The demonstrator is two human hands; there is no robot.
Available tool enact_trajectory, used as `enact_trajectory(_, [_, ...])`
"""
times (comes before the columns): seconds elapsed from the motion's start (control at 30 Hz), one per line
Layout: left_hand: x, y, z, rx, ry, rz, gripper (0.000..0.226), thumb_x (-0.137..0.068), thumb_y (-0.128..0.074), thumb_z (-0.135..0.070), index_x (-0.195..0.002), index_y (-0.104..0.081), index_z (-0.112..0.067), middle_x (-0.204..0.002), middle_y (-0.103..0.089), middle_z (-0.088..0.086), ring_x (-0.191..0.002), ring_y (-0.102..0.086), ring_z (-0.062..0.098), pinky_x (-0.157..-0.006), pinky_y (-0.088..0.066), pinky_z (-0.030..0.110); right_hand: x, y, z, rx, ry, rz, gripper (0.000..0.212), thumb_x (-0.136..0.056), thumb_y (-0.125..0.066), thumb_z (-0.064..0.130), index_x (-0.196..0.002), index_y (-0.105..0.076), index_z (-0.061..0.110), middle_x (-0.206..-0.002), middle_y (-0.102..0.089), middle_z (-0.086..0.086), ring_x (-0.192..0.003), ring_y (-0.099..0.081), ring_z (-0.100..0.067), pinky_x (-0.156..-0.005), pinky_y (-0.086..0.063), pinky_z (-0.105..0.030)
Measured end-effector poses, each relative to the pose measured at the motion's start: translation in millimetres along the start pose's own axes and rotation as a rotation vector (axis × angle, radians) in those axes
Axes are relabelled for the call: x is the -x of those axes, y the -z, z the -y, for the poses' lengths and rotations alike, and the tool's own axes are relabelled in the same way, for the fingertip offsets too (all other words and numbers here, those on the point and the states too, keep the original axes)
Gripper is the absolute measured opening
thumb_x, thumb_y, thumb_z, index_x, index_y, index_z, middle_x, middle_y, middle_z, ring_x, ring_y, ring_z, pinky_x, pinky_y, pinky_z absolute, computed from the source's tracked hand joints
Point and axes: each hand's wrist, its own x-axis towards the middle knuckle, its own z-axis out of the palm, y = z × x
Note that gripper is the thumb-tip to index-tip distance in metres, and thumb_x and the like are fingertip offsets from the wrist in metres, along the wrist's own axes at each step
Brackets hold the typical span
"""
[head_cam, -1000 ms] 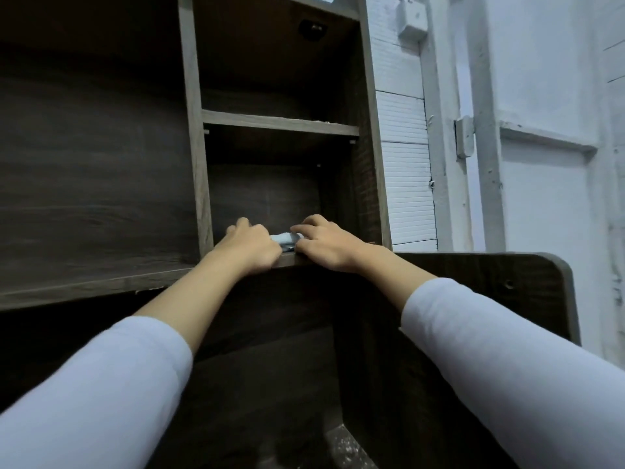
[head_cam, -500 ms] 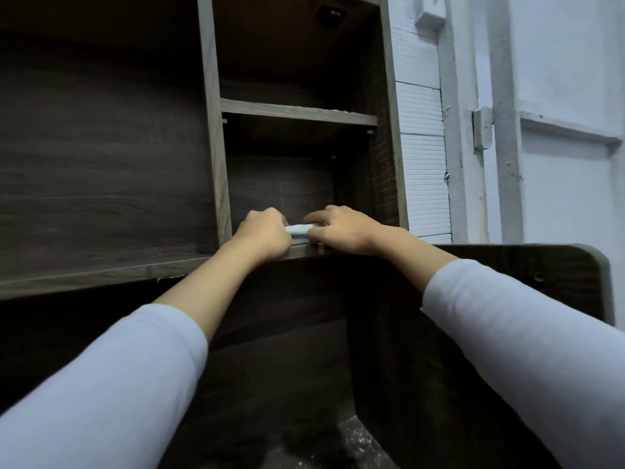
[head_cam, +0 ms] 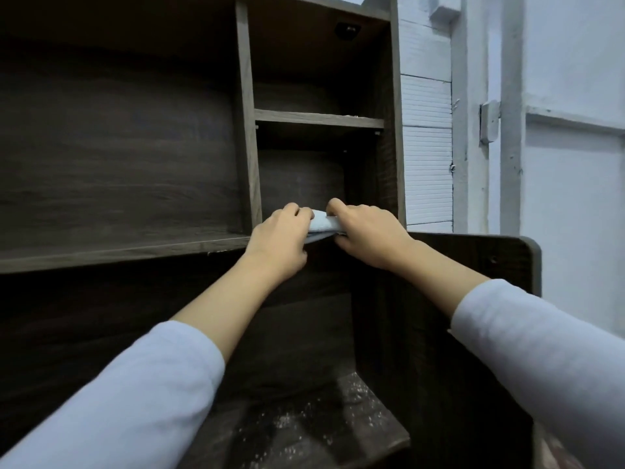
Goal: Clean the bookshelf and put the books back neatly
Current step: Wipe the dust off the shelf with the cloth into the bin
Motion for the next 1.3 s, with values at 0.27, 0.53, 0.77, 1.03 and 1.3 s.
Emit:
enact_trajectory(0.27, [76,0,-18,0.172,0.047,-0.026,0.039,-0.089,-0.051,-0.009,-0.128,-0.049,-0.016,-0.120,-0.058,0.007,-0.105,-0.057,0.029,-0.084,-0.048,0.039,69,15,40,-0.129,0.024,0.039,0.039,-0.093,-0.050,0.024,-0.131,-0.046,0.018,-0.122,-0.059,-0.005,-0.106,-0.058,-0.027,-0.079,-0.048,-0.038])
enact_trajectory(0.53, [189,-64,-50,0.227,0.189,0.241,0.033,-0.088,-0.046,-0.009,-0.119,-0.053,-0.015,-0.119,-0.057,0.006,-0.106,-0.056,0.032,-0.084,-0.044,0.038,178,-43,98,-0.171,-0.173,0.370,0.034,-0.090,-0.046,0.014,-0.124,-0.046,0.013,-0.118,-0.058,-0.006,-0.107,-0.058,-0.029,-0.075,-0.044,-0.035])
enact_trajectory(0.77, [276,-138,-86,0.308,0.232,0.516,0.041,-0.088,-0.043,-0.005,-0.126,-0.052,-0.017,-0.126,-0.056,0.005,-0.112,-0.055,0.030,-0.089,-0.044,0.037,287,-97,128,-0.300,-0.429,0.625,0.024,-0.089,-0.048,0.016,-0.112,-0.053,0.012,-0.117,-0.060,-0.008,-0.107,-0.058,-0.032,-0.079,-0.046,-0.036])
enact_trajectory(1.03, [309,-186,-108,0.368,0.281,0.594,0.044,-0.089,-0.046,-0.008,-0.131,-0.049,-0.018,-0.128,-0.056,0.004,-0.113,-0.056,0.029,-0.089,-0.045,0.035,331,-130,120,-0.332,-0.517,0.702,0.023,-0.090,-0.049,0.016,-0.112,-0.056,0.014,-0.111,-0.060,-0.006,-0.103,-0.059,-0.031,-0.075,-0.045,-0.037])
enact_trajectory(1.3, [320,-258,-107,0.267,0.337,0.826,0.035,-0.088,-0.050,-0.013,-0.123,-0.053,-0.010,-0.125,-0.057,0.009,-0.117,-0.053,0.029,-0.094,-0.043,0.037,339,-164,103,-0.298,-0.802,0.732,0.019,-0.092,-0.048,0.014,-0.109,-0.057,0.011,-0.111,-0.061,-0.008,-0.103,-0.060,-0.031,-0.073,-0.045,-0.034])
